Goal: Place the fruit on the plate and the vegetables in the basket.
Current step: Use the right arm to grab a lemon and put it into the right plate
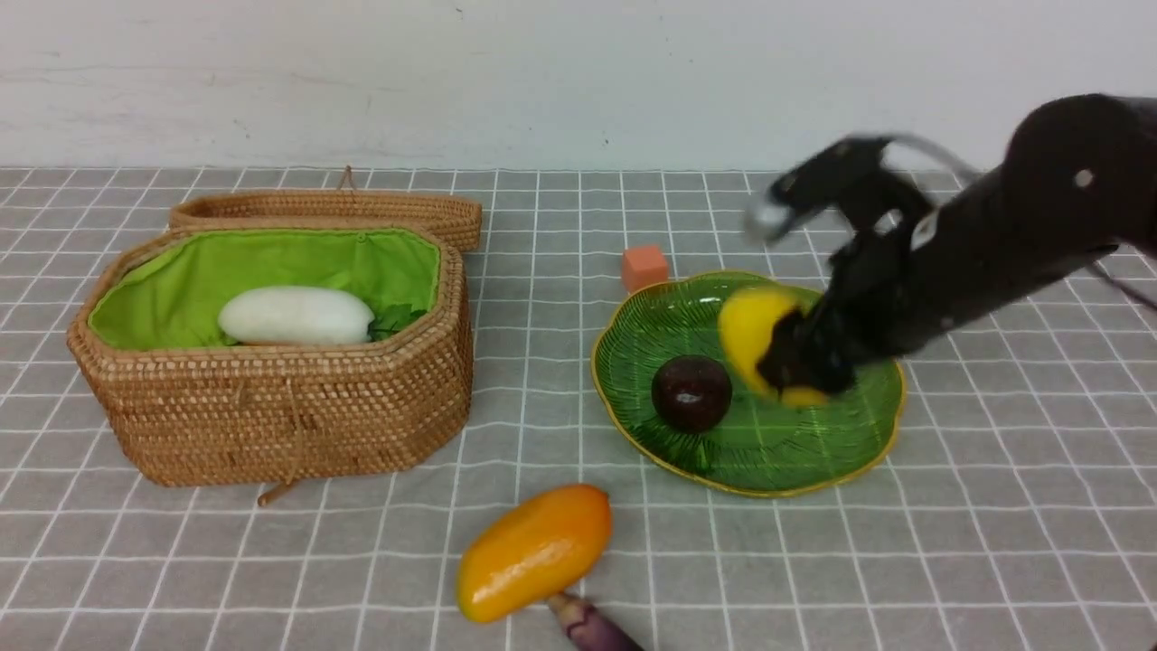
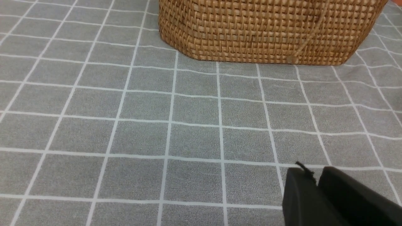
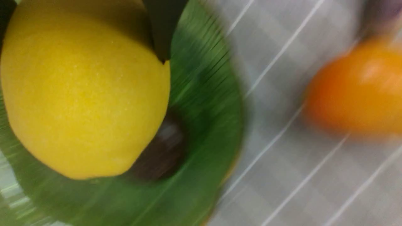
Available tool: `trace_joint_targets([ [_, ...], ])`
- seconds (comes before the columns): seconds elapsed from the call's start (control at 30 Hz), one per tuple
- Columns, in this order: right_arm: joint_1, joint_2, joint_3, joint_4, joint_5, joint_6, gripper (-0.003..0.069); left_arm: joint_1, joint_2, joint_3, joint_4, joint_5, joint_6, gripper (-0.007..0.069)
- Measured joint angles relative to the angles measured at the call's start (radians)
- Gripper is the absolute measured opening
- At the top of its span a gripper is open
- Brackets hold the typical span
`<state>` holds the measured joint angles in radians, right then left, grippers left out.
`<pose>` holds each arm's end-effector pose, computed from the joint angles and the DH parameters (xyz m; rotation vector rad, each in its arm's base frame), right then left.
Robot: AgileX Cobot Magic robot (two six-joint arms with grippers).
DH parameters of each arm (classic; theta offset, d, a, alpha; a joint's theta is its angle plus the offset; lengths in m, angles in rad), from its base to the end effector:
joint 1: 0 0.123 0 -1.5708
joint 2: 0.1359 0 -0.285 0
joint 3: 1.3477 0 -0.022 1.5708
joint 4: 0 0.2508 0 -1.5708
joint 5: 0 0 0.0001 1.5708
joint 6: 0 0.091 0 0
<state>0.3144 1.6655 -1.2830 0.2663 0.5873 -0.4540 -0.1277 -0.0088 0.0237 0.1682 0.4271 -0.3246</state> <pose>0.3475 0.1270 0.2799 -0.7188 2.3277 0.2158 0.0515 -0.0002 0.1680 -0.0885 1.9196 -0.1343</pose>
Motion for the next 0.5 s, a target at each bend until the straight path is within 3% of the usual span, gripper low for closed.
trace_joint_targets([
  [0.1, -0.051, 0.06, 0.0, 0.01, -0.124, 0.081, 0.0536, 0.0, 0.0, 0.0, 0.0, 0.0, 0.0, 0.0085],
  [0.33, -0.073, 0.185, 0.0, -0.007, -0.145, 0.219, 0.0539, 0.0, 0.0, 0.0, 0.0, 0.0, 0.0, 0.0092],
  [0.5, -0.073, 0.193, 0.0, -0.02, -0.121, 0.259, 0.0666, 0.0, 0.0, 0.0, 0.0, 0.0, 0.0, 0.0096],
])
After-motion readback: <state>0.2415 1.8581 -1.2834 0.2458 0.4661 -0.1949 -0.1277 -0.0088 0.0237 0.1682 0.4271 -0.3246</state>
